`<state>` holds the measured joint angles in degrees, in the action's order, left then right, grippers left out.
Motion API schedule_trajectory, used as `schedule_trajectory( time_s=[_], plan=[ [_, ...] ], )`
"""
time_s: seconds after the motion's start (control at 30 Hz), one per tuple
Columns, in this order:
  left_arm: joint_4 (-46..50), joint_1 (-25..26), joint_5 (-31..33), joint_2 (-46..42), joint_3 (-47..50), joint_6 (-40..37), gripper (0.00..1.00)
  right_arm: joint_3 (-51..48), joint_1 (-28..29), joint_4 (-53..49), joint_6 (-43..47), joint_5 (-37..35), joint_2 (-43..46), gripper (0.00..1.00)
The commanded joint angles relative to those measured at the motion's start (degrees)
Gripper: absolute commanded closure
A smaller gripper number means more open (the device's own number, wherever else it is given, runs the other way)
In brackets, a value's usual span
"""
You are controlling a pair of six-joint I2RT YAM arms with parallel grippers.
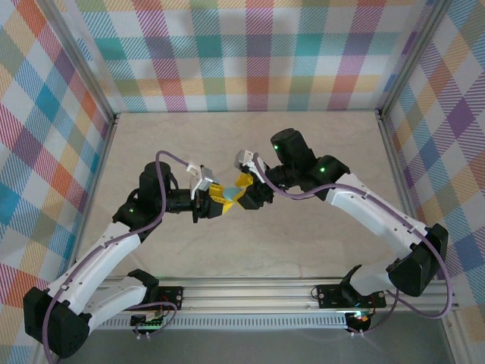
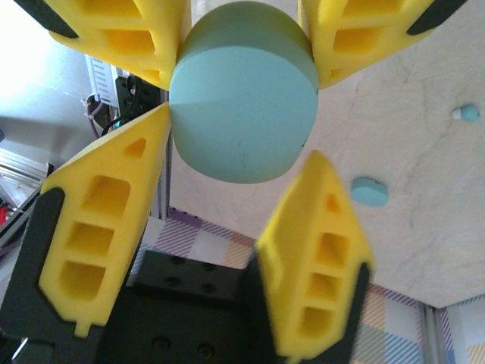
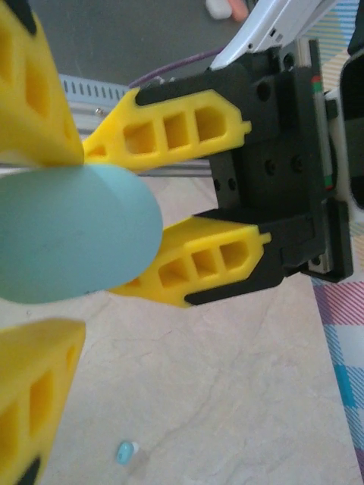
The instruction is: Insert wireless bluetooth earbuds into charging case
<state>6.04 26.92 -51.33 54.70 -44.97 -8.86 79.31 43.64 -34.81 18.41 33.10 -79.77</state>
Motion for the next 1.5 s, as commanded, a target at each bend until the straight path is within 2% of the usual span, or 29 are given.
schedule_trajectory(
  time_s=[0.0,0.2,0.3,0.43,0.57,0.7,0.97,1.07,1.23,1.47],
  plan=[
    [2.0,0.4,-2.8,-0.2,-2.6,-2.1,0.95,2.7,-0.1,0.2,0.2,-0.6,-1.2,0.55],
    [3.6,0.4,-3.3,0.2,-3.6,-3.4,0.95,3.6,-0.1,-0.7,-0.9,-0.4,-1.9,0.65],
    [3.4,0.4,-4.0,0.8,-3.6,-3.3,0.95,4.8,-0.7,-0.8,-5.1,-1.1,-2.7,0.66],
    [3.2,0.4,-4.0,1.0,-3.2,-2.9,0.94,8.5,-3.8,-3.4,-10.4,2.3,-5.8,0.68],
    [3.2,0.4,-3.8,0.5,-2.9,-2.9,0.94,8.9,-5.0,-3.6,-12.3,0.6,-6.6,0.68],
    [3.2,0.4,-3.7,0.3,-2.8,-3.1,0.95,8.8,-6.1,-2.9,-15.5,-0.7,-6.5,0.64],
    [2.8,0.4,-3.2,0.7,-2.7,-3.2,0.95,8.6,-6.8,-3.6,-16.1,-4.2,-6.8,0.58],
    [2.6,0.4,-3.2,0.9,-2.6,-3.2,0.95,7.8,-6.9,-3.1,-16.0,-7.0,-6.2,0.49],
    [2.1,0.4,-2.9,0.9,-2.4,-2.9,0.95,7.0,-7.1,-2.0,-16.7,-8.2,-5.7,0.48],
    [1.3,0.4,-1.2,1.3,-2.1,-1.9,0.95,7.1,-7.1,-1.6,-17.3,-6.2,-5.3,0.46]
  ],
)
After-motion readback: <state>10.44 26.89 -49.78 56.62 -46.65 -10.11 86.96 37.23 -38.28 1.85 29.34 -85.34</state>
